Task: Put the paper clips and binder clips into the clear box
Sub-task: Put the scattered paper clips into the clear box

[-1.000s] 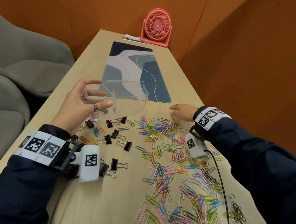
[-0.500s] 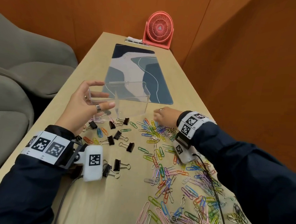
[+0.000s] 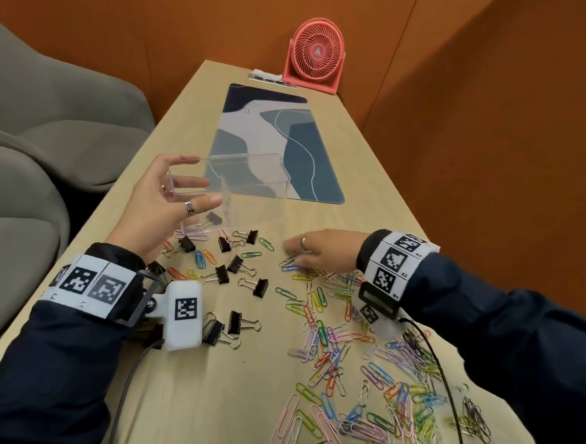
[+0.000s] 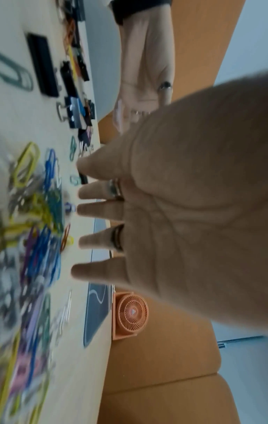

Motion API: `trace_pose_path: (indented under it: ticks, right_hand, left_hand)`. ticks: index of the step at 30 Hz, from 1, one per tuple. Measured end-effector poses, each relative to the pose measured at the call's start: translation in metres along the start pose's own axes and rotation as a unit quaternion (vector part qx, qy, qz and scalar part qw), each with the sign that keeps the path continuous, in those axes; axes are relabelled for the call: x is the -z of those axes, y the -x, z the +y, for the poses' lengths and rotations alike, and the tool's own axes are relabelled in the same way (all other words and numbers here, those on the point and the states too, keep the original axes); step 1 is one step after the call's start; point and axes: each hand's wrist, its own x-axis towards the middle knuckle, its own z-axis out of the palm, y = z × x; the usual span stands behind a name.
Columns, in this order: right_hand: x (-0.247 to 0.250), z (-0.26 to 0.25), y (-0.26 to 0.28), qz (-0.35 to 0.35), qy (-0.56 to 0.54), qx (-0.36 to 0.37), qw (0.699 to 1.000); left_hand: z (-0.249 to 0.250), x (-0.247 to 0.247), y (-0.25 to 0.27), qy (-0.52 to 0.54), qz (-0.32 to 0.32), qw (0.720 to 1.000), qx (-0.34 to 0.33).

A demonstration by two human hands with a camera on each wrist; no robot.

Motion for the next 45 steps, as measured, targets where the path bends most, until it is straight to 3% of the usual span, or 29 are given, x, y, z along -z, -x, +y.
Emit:
trace_pose_path:
  ticks: [3,6,15,17,20,25,34,39,45]
  right_hand:
    - [0.004,-0.020,-0.004,0.017,-0.001,0.043,0.999]
    - [0.001,-0.031,-0.012,-0.026,0.038,0.055,0.997]
    - [-0.009,0.005,0.019,-0.068,0.031,0.009,0.997]
    - [-0.005,0.017,0.029,-0.026,-0.028,-0.010,0.999]
    - [0.001,0.035,0.024,0.100,-0.111,-0.063,0.987]
    - [0.000,0.047,-0.004,0.053,-0.130,-0.136,0.981]
    - [-0.009,0.030,0.014,-0.012,-0.117,-0.076,0.990]
    - [-0.019,0.034,0.020,0.012,-0.169,-0.041,0.985]
    - [-0.026,0.038,0.021,0.041,-0.228,-0.072,0.970]
  left_hand:
    - [0.003,0.001,0.001,-0.003,0.008,1.000,0.004]
    - [0.004,0.002,0.001,-0.002,0.010,1.000,0.005]
    - [0.001,0.003,0.000,-0.023,0.007,1.000,0.007]
    - [0.001,0.003,0.000,-0.023,0.005,1.000,0.005]
    - [0.002,0.002,0.001,-0.022,0.000,1.000,0.005]
    - [0.001,0.001,0.002,-0.019,0.002,1.000,0.006]
    - [0.000,0.000,0.001,-0.024,-0.001,1.000,0.008]
    - [0.001,-0.002,0.003,-0.023,-0.004,1.000,0.008]
    - [0.001,-0.002,0.004,-0.019,-0.012,1.000,0.005]
